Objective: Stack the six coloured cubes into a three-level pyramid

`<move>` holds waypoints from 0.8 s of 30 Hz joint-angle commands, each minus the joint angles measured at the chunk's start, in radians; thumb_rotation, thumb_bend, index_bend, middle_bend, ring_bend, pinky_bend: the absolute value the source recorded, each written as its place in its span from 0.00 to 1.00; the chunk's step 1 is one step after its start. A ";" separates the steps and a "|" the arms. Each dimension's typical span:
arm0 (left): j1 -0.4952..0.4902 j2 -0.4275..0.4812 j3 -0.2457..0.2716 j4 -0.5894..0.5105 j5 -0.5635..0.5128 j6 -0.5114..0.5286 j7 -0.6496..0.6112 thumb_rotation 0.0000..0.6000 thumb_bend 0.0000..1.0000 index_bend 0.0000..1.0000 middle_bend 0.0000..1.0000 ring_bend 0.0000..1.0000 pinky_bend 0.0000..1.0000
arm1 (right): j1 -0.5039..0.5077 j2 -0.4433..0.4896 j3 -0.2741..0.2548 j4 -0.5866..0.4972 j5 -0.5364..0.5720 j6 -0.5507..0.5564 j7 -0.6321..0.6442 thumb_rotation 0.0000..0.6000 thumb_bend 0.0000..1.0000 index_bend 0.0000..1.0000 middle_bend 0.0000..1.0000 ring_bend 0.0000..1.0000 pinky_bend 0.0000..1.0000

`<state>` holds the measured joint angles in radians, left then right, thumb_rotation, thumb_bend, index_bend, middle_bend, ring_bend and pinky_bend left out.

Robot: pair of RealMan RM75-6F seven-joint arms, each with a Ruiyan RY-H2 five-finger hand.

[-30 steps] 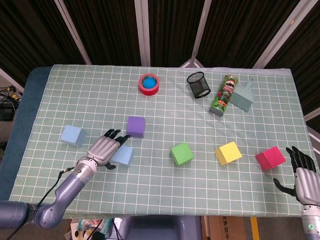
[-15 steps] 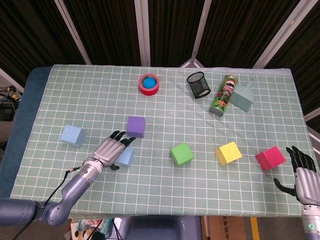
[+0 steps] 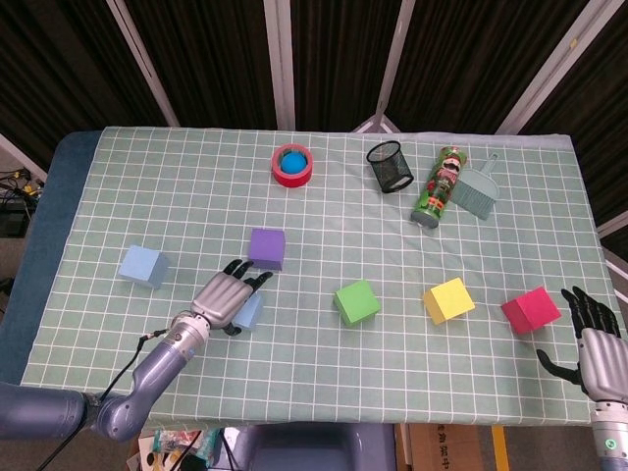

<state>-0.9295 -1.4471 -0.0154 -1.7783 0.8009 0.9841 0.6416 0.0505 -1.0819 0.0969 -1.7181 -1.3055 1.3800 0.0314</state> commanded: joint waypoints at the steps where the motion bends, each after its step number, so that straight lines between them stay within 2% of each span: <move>1: 0.001 -0.003 -0.001 0.004 -0.003 -0.002 -0.002 1.00 0.26 0.00 0.36 0.01 0.00 | 0.000 0.000 0.000 0.000 0.002 -0.002 0.000 1.00 0.27 0.00 0.00 0.00 0.00; 16: 0.000 0.011 -0.027 -0.040 0.003 0.022 0.002 1.00 0.30 0.00 0.40 0.03 0.00 | 0.000 0.004 0.001 -0.005 0.005 -0.004 0.006 1.00 0.27 0.00 0.00 0.00 0.00; 24: -0.029 0.067 -0.081 -0.116 -0.032 0.030 0.019 1.00 0.30 0.00 0.40 0.03 0.00 | -0.001 0.006 -0.001 -0.007 0.003 -0.004 0.008 1.00 0.27 0.00 0.00 0.00 0.00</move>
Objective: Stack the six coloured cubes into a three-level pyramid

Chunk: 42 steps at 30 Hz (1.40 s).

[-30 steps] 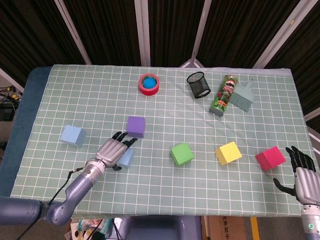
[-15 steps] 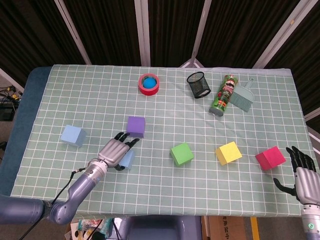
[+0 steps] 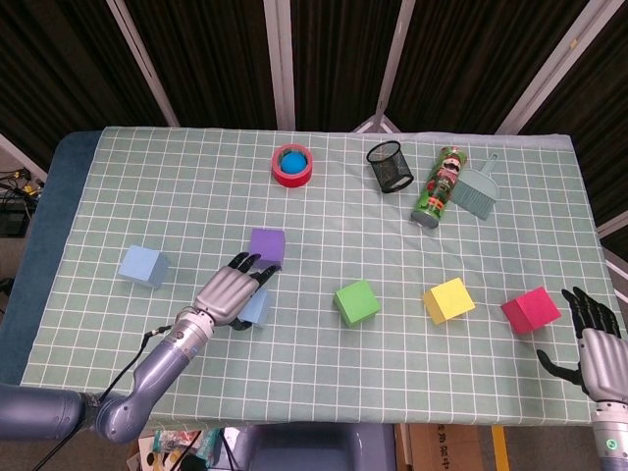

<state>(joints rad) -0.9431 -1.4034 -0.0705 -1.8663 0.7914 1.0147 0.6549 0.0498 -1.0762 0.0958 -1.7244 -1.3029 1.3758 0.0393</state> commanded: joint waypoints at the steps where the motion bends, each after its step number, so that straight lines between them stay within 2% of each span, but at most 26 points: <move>1: -0.026 0.036 -0.040 -0.039 -0.035 -0.002 0.010 1.00 0.30 0.00 0.40 0.03 0.00 | 0.000 0.000 0.000 -0.001 0.000 0.000 0.000 1.00 0.27 0.00 0.00 0.00 0.00; 9: -0.163 0.098 -0.167 -0.054 -0.211 -0.039 0.081 1.00 0.30 0.00 0.40 0.03 0.00 | 0.000 0.001 -0.001 -0.002 0.001 -0.001 0.004 1.00 0.27 0.00 0.00 0.00 0.00; 16: -0.324 0.047 -0.224 0.072 -0.429 -0.060 0.177 1.00 0.30 0.00 0.40 0.03 0.00 | -0.001 0.003 0.000 -0.002 0.003 -0.004 0.009 1.00 0.27 0.00 0.00 0.00 0.00; 27: -0.506 -0.117 -0.254 0.337 -0.709 -0.074 0.263 1.00 0.30 0.00 0.40 0.03 0.00 | 0.002 0.005 0.002 -0.002 0.009 -0.011 0.017 1.00 0.27 0.00 0.00 0.00 0.00; 34: -0.575 -0.211 -0.259 0.481 -0.787 -0.116 0.297 1.00 0.30 0.00 0.40 0.03 0.00 | 0.003 0.006 0.003 -0.003 0.014 -0.016 0.021 1.00 0.27 0.00 0.00 0.00 0.00; 42: -0.614 -0.283 -0.254 0.585 -0.832 -0.141 0.327 1.00 0.30 0.00 0.41 0.03 0.00 | 0.006 0.007 0.007 -0.002 0.024 -0.026 0.030 1.00 0.27 0.00 0.00 0.00 0.00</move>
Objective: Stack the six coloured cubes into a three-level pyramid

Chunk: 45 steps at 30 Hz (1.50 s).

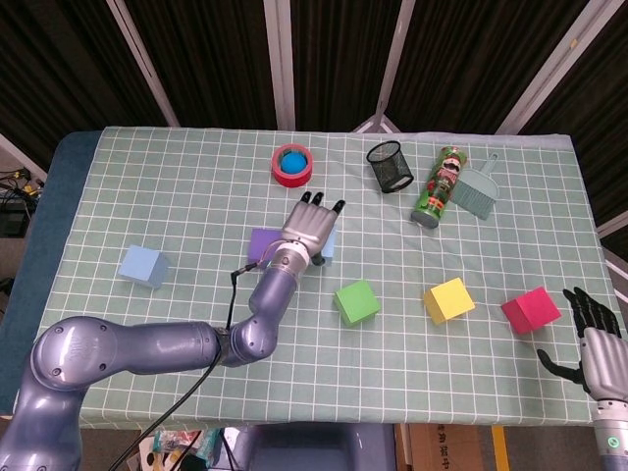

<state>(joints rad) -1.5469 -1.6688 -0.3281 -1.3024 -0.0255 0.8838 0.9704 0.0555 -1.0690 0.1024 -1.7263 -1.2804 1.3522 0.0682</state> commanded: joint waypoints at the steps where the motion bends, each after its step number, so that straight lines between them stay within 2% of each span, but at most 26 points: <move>1: -0.012 -0.024 0.006 0.031 -0.020 -0.013 0.015 1.00 0.30 0.00 0.41 0.03 0.00 | 0.001 0.001 0.000 0.000 0.002 -0.004 0.003 1.00 0.27 0.00 0.00 0.00 0.00; 10: -0.005 -0.070 0.028 0.091 -0.036 -0.030 0.029 1.00 0.30 0.00 0.41 0.03 0.00 | 0.003 0.005 0.002 -0.002 0.006 -0.009 0.011 1.00 0.27 0.00 0.00 0.00 0.00; 33: 0.050 -0.143 0.055 0.226 0.023 -0.094 0.010 1.00 0.30 0.00 0.41 0.03 0.00 | 0.009 0.002 0.004 -0.005 0.029 -0.026 0.000 1.00 0.27 0.00 0.00 0.00 0.00; 45: 0.071 -0.157 0.055 0.246 0.045 -0.107 -0.001 1.00 0.30 0.00 0.42 0.03 0.00 | 0.010 0.003 0.004 -0.008 0.035 -0.029 0.000 1.00 0.27 0.00 0.00 0.00 0.00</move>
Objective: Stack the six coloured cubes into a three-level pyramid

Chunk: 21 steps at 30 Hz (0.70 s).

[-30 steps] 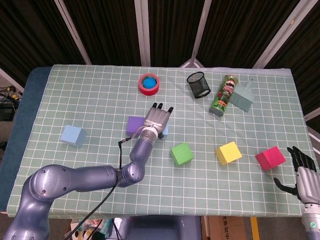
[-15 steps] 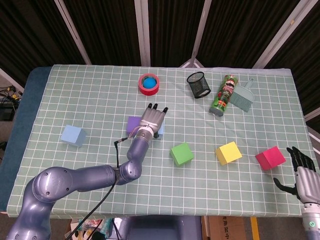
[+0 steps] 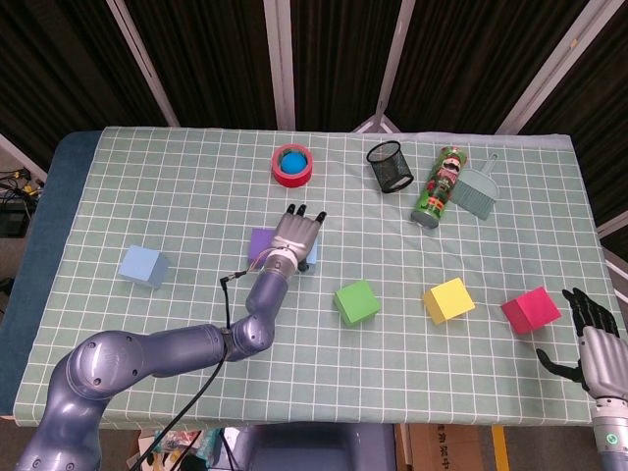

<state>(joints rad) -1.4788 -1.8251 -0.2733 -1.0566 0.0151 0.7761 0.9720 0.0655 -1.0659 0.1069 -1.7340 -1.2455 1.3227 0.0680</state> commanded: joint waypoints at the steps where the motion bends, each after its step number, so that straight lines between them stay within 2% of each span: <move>1: 0.005 -0.001 0.000 0.001 0.009 0.000 -0.004 1.00 0.30 0.00 0.42 0.03 0.00 | -0.001 0.000 0.000 -0.001 0.000 0.001 0.000 1.00 0.27 0.00 0.00 0.00 0.00; 21: 0.032 0.014 -0.003 -0.031 0.047 0.010 -0.022 1.00 0.30 0.00 0.40 0.03 0.00 | 0.000 -0.002 -0.002 -0.003 -0.001 0.002 -0.006 1.00 0.27 0.00 0.00 0.00 0.00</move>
<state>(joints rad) -1.4465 -1.8107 -0.2763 -1.0874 0.0616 0.7858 0.9506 0.0651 -1.0675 0.1049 -1.7371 -1.2461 1.3249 0.0626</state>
